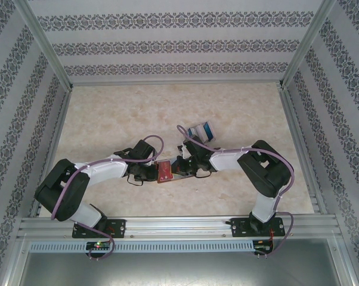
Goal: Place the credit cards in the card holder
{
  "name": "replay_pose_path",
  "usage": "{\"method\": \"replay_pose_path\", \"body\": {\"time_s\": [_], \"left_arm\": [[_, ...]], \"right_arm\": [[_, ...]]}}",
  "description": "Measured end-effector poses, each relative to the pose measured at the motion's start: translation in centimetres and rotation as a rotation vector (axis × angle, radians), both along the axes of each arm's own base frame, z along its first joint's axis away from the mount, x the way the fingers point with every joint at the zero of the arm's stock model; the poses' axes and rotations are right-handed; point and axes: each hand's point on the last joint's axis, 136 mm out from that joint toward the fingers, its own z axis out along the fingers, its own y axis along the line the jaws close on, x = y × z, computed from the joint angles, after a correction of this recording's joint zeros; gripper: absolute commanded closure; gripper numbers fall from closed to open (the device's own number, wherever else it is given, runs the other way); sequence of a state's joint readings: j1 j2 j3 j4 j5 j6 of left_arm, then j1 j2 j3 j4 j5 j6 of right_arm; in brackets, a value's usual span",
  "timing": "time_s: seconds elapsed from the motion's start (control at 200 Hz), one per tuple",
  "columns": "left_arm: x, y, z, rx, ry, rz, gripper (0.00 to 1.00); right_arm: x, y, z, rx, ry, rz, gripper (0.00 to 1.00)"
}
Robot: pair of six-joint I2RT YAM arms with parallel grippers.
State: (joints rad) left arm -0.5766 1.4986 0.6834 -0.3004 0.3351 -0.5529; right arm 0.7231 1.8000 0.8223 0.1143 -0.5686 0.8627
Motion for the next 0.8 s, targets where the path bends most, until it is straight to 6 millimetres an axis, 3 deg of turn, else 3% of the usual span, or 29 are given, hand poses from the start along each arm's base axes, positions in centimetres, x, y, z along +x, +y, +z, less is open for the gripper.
{"method": "replay_pose_path", "body": {"time_s": [0.115, 0.315, 0.47, 0.595, 0.799], "left_arm": [[0.0, 0.0, 0.0, 0.002, -0.002, -0.005, 1.0], [0.1, 0.1, 0.0, 0.01, -0.008, -0.012, 1.0], [0.1, 0.1, 0.0, 0.014, -0.001, -0.011, 1.0], [0.1, 0.0, 0.0, 0.013, 0.0, -0.011, 1.0], [0.1, 0.0, 0.0, 0.012, 0.005, -0.011, 1.0]], "right_arm": [[-0.1, 0.0, 0.1, -0.012, -0.019, 0.032, 0.77], [-1.5, -1.0, 1.6, -0.049, -0.068, 0.084, 0.65], [-1.3, -2.8, 2.9, -0.092, -0.117, 0.069, 0.51], [-1.1, -4.4, 3.0, -0.163, -0.144, 0.048, 0.49], [-1.5, -6.5, 1.4, -0.275, -0.127, 0.017, 0.51]]}}
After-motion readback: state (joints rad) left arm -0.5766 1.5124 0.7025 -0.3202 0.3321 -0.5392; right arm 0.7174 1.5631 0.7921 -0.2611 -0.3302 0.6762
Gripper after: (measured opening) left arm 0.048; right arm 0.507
